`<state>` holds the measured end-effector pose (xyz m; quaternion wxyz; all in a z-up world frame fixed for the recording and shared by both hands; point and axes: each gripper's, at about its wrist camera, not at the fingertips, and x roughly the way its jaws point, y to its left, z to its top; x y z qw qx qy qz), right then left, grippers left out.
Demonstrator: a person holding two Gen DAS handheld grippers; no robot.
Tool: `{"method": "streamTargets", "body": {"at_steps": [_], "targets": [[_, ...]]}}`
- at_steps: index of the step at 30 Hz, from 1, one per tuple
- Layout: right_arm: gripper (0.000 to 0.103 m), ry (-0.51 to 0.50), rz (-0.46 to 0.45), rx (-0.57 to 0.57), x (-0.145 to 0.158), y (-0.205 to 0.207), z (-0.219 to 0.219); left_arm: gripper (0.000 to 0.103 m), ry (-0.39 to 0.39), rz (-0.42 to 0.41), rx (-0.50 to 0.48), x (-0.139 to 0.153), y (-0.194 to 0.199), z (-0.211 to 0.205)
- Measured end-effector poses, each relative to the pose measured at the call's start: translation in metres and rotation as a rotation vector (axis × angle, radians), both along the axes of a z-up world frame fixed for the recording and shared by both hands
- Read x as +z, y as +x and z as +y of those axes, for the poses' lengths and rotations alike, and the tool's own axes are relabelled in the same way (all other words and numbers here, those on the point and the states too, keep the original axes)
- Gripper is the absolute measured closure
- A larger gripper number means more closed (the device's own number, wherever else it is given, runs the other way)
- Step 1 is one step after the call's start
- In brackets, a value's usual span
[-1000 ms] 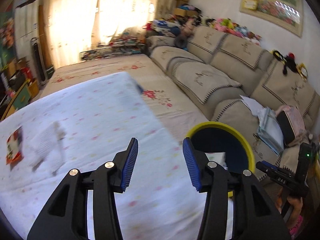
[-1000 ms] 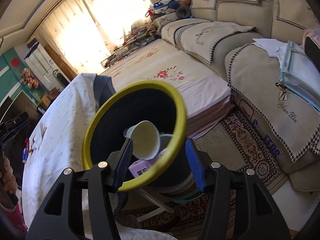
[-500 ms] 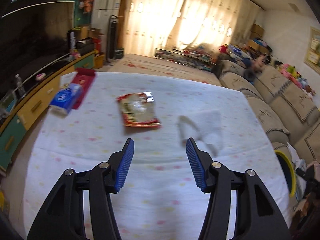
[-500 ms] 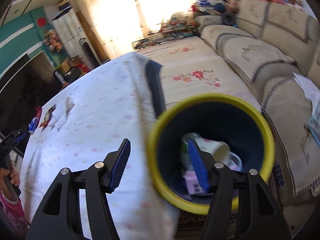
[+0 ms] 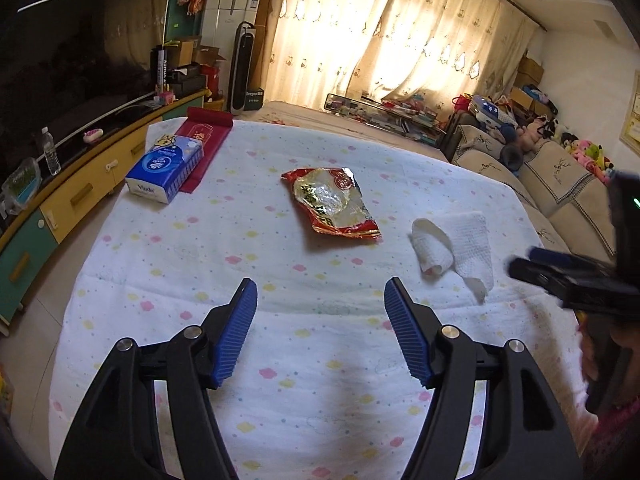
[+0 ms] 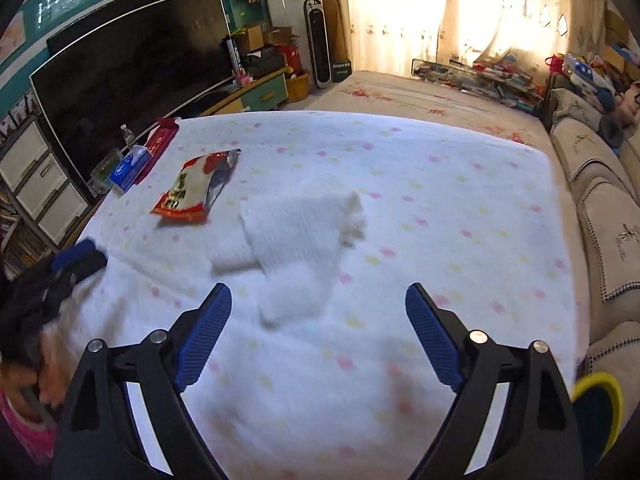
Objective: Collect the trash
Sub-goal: 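Close the right tool on the white tissue and lift it, then carry the tissue over the bin and open the right tool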
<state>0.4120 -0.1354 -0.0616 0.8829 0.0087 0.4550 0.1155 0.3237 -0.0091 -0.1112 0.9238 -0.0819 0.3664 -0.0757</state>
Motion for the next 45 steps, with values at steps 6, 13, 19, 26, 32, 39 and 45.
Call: {"method": "streamTargets", "body": {"at_steps": [6, 13, 19, 26, 32, 39, 45], "targets": [[0.016, 0.013, 0.040, -0.057, -0.019, 0.048, 0.012, 0.037, -0.004, -0.001, -0.011, 0.000, -0.001, -0.001], [0.014, 0.025, 0.084, -0.055, -0.034, 0.070, 0.028, 0.037, -0.036, 0.004, -0.014, 0.000, -0.002, 0.001], [0.014, -0.072, 0.058, -0.003, -0.037, 0.070, 0.061, 0.037, -0.038, 0.005, -0.020, -0.001, -0.001, 0.001], [0.060, -0.160, 0.002, -0.009, -0.035, 0.061, 0.071, 0.037, -0.047, 0.000, -0.020, 0.000, -0.002, 0.003], [0.083, -0.166, -0.040, -0.007, -0.020, 0.043, 0.063, 0.037, -0.047, -0.009, -0.022, 0.000, -0.004, 0.003], [0.084, -0.154, -0.109, -0.045, 0.007, -0.008, 0.026, 0.036, -0.031, -0.019, -0.023, 0.001, -0.007, 0.000], [0.084, -0.127, -0.149, -0.152, 0.027, -0.067, -0.037, 0.037, -0.021, -0.031, -0.029, 0.002, -0.010, -0.003]]}}
